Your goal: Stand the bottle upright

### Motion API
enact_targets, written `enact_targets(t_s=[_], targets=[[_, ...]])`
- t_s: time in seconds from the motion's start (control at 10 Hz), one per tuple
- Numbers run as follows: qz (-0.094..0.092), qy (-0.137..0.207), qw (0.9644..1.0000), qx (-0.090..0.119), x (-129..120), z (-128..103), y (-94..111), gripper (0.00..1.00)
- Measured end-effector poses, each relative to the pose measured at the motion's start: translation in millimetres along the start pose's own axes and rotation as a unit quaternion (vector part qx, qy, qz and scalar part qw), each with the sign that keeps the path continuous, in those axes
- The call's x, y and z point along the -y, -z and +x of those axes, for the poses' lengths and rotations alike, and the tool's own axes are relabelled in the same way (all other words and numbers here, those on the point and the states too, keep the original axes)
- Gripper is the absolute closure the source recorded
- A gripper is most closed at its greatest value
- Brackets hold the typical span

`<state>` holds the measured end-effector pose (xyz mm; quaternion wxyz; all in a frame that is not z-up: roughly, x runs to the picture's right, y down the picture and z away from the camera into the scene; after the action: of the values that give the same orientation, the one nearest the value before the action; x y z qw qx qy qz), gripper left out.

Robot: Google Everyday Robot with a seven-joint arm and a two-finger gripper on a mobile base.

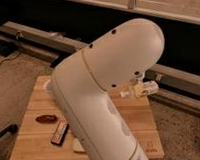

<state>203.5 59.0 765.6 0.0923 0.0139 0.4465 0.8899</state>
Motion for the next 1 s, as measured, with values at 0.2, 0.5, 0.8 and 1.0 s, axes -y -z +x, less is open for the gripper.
enact_targets(t_s=[0.2, 0.5, 0.8, 1.0], targets=[[-0.009, -0.041, 0.9991, -0.01, -1, -2, 1, 1.0], [-0.024, -0.073, 0.9967, -0.025, -3, -4, 1, 1.0], [-0.052, -0.118, 0.9893, -0.068, -4, -4, 2, 1.0], [-0.071, -0.141, 0.98, -0.12, -2, -12, 0, 1.0]])
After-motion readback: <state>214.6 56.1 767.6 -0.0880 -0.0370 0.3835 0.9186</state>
